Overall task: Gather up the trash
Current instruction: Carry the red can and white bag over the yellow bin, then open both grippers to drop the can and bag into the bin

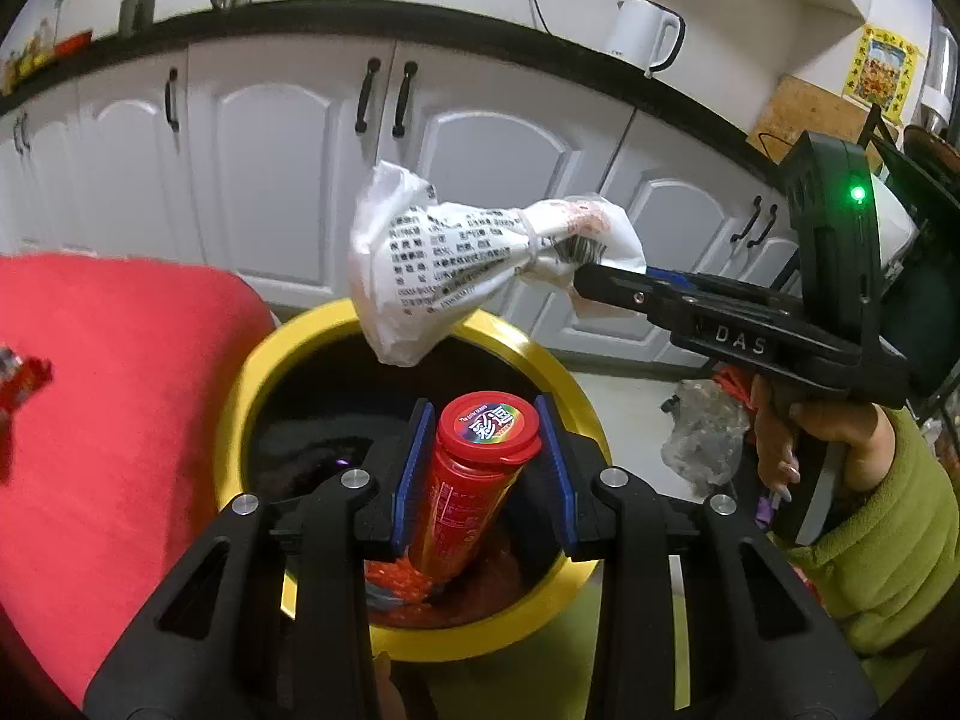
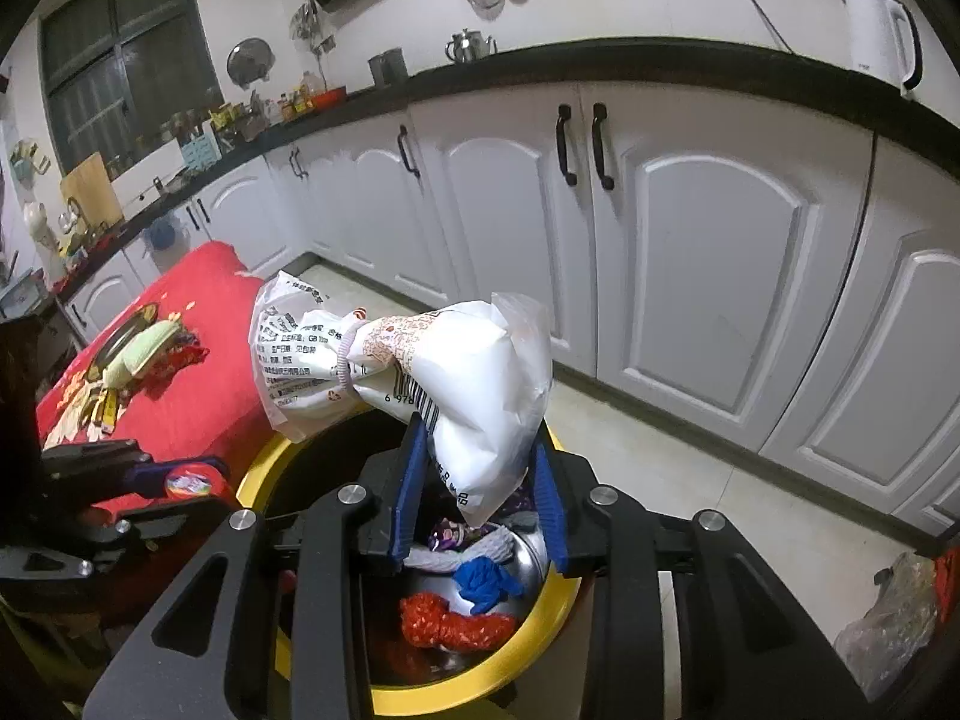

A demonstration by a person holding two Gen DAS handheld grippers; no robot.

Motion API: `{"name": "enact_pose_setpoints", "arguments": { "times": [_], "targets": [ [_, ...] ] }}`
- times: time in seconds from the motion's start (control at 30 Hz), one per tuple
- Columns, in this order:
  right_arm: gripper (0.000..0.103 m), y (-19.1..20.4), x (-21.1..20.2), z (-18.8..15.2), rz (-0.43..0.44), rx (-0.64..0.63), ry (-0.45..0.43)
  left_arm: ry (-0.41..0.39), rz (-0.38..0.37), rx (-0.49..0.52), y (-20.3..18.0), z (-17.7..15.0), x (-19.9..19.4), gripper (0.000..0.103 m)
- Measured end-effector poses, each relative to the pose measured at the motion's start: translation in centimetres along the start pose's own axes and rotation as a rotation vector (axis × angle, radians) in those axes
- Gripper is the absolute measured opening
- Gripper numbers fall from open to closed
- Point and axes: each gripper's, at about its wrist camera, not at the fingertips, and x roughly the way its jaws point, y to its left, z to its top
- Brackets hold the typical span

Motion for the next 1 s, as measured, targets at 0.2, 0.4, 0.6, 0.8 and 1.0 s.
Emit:
{"name": "enact_pose_setpoints", "arguments": {
  "times": [0.2, 0.4, 0.6, 0.8, 1.0],
  "targets": [
    [0.034, 0.1, 0.8, -0.3, 0.023, 0.001, 0.033, 0.027, -0.008, -0.018, 0.1, -1.0, 1.3, 0.027],
    [0.039, 0.4, 1.3, -0.4, 0.038, -0.002, 0.047, 0.035, -0.020, -0.025, 0.1, -1.1, 1.5, 0.028],
    [0.056, 0.4, 0.8, 0.0, 0.039, 0.004, 0.024, 0.033, -0.021, -0.051, 0.7, -1.3, 1.2, 0.056],
    [0.063, 0.2, -0.2, 0.4, 0.034, 0.026, -0.022, 0.008, 0.021, -0.070, 1.0, -1.4, 0.2, 0.082],
    [0.066, 0.3, -1.1, 0.9, 0.046, 0.035, -0.067, -0.045, 0.088, -0.125, 2.2, -1.2, -1.6, 0.092]
  ]
}}
